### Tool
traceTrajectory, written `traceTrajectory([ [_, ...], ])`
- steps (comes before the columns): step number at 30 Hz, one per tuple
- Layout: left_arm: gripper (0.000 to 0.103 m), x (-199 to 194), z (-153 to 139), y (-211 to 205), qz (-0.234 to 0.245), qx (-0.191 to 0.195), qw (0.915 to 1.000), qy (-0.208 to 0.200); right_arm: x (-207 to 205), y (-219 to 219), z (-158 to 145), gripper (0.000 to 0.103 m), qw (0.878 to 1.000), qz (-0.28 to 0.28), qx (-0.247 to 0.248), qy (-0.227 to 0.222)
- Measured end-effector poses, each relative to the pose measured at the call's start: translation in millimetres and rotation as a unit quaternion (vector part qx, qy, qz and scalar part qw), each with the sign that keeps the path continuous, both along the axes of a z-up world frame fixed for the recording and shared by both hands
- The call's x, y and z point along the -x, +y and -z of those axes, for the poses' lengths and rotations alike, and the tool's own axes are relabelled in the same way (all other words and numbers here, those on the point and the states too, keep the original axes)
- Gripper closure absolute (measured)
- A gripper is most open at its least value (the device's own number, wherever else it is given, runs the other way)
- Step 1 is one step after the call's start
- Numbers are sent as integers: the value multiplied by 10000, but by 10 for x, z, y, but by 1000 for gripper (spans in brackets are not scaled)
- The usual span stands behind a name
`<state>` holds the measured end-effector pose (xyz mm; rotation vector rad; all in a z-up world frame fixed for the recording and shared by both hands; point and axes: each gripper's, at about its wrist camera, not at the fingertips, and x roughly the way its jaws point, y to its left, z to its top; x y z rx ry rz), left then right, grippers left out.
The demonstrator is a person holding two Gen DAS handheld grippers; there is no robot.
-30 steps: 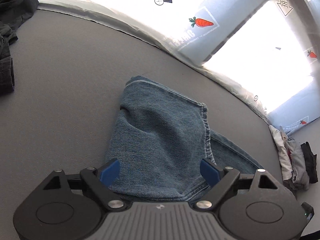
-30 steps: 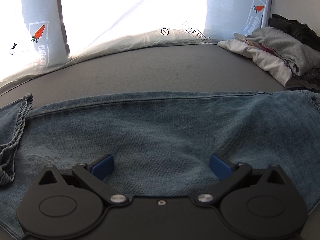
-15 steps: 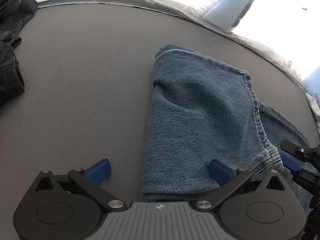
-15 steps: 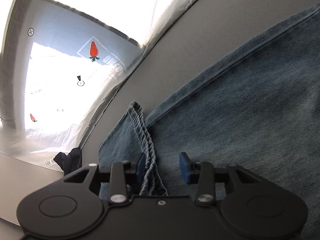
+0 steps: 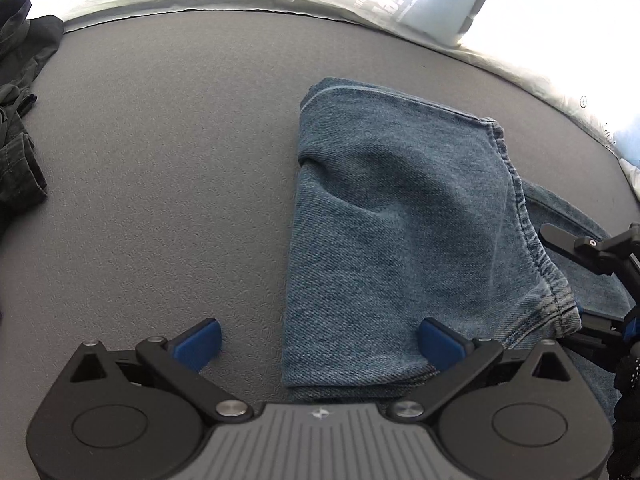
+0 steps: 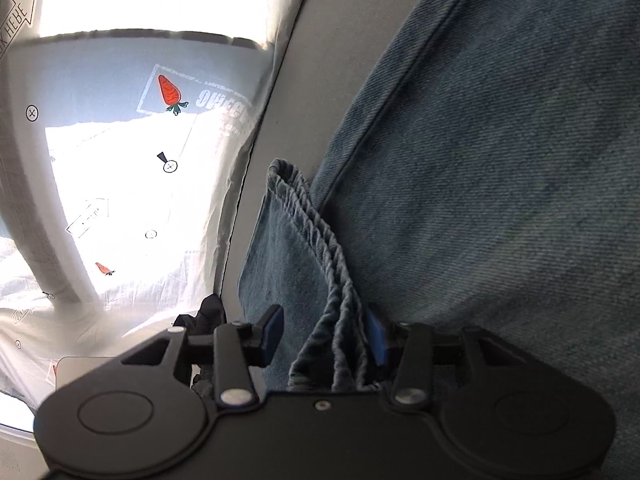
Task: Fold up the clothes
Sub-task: 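Grasp the hem seam with the right gripper and pull it straight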
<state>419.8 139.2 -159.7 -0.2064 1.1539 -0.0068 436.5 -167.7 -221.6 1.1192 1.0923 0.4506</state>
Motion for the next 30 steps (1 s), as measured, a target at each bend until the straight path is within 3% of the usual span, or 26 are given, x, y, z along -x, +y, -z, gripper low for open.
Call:
traceTrajectory([
  [5,0,28,13,-45,51,-151,9999,-50,-81,168,-149,58,9973,-244,605,-326],
  [7,0,44,20,-75,64,-245,9997,-73,-118,236,-183,67,9947,-394,851,-418],
  [9,0,47,24,-103,65,-323,9994,-84,-154,312,-194,87,9910,-581,1104,-492],
  [11,0,53,24,-116,58,-360,9993,-107,-168,373,-217,94,9866,-723,1334,-598],
  [14,0,58,13,-110,62,-342,9993,-128,-120,467,-355,95,9711,-941,1880,-1134],
  [18,0,56,-97,-69,147,-29,9996,-224,75,473,-629,95,9323,-1268,2605,-2167],
  [23,0,110,-333,-281,493,-329,9961,-652,329,142,-868,95,9083,-1066,3027,-2683],
  [28,0,144,-295,-480,643,-59,9964,-549,596,-385,-979,95,9040,-508,3262,-2716],
  [30,0,149,-204,-554,665,-28,9971,-360,678,-582,-873,95,9074,-322,3408,-2437],
])
